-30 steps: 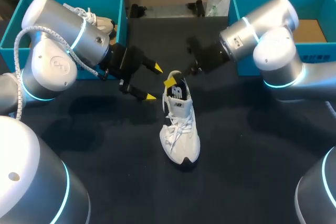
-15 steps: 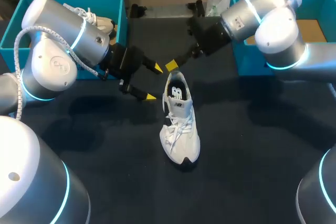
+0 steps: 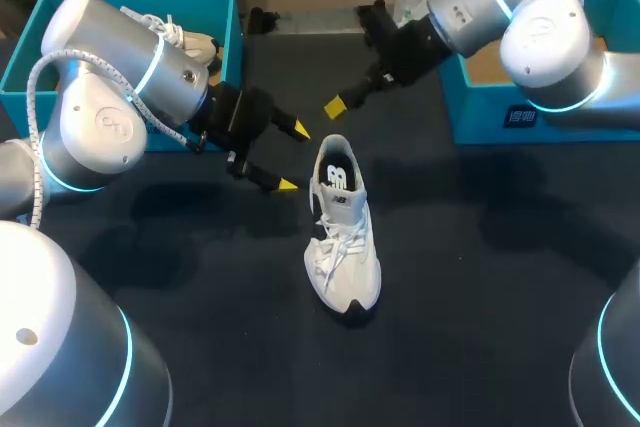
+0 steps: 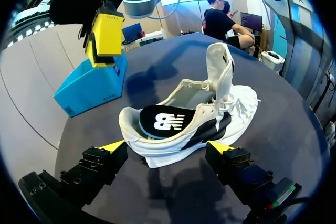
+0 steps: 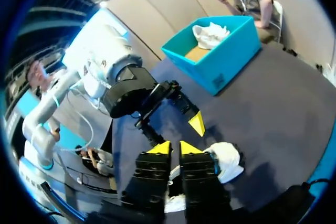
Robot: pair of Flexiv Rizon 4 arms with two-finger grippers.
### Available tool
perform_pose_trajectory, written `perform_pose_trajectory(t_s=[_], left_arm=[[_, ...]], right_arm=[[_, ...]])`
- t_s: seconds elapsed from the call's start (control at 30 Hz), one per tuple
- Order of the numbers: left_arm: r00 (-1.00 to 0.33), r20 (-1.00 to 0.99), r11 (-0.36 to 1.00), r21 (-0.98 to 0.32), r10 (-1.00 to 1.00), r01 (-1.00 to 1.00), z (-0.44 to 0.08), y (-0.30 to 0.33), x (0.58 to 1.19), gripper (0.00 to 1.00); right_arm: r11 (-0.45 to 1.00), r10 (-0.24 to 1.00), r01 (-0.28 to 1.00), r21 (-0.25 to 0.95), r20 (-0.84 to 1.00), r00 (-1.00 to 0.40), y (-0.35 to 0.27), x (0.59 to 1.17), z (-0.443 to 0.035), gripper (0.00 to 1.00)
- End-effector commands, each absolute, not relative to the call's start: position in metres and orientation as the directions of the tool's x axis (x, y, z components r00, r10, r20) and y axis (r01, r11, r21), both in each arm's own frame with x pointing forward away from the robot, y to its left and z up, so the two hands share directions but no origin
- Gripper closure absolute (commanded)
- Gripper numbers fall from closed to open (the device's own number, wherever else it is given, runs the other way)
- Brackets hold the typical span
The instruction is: Take the shoe out of the shoebox, open the shoe tongue, remove and reinsert the insole, then place the shoe into the shoebox
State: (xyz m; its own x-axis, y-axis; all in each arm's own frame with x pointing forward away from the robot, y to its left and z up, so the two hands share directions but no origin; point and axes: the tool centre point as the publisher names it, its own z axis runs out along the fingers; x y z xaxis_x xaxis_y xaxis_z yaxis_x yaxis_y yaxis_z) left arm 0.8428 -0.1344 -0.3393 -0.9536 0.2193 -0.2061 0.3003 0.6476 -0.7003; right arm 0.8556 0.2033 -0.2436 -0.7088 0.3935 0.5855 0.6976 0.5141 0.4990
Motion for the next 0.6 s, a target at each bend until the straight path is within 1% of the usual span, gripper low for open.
perform_pose_trajectory(t_s=[0.03,0.53,0.6], left_arm=[[-0.953,-0.206,0.649,-0.699,0.220,0.301,-0.3390,-0.1347,0.8428,0.00],[-0.953,-0.206,0.649,-0.699,0.220,0.301,-0.3390,-0.1347,0.8428,0.00],[-0.955,-0.207,0.651,-0.699,0.214,0.297,-0.3344,-0.1312,0.8432,0.00]], right_arm=[[0.517,0.547,0.733,0.441,0.488,-0.680,0.2018,0.8498,-0.2281,1.00],[0.517,0.547,0.733,0.441,0.488,-0.680,0.2018,0.8498,-0.2281,1.00],[0.464,0.639,0.777,0.425,0.448,-0.626,0.1975,0.8511,-0.2353,1.00]])
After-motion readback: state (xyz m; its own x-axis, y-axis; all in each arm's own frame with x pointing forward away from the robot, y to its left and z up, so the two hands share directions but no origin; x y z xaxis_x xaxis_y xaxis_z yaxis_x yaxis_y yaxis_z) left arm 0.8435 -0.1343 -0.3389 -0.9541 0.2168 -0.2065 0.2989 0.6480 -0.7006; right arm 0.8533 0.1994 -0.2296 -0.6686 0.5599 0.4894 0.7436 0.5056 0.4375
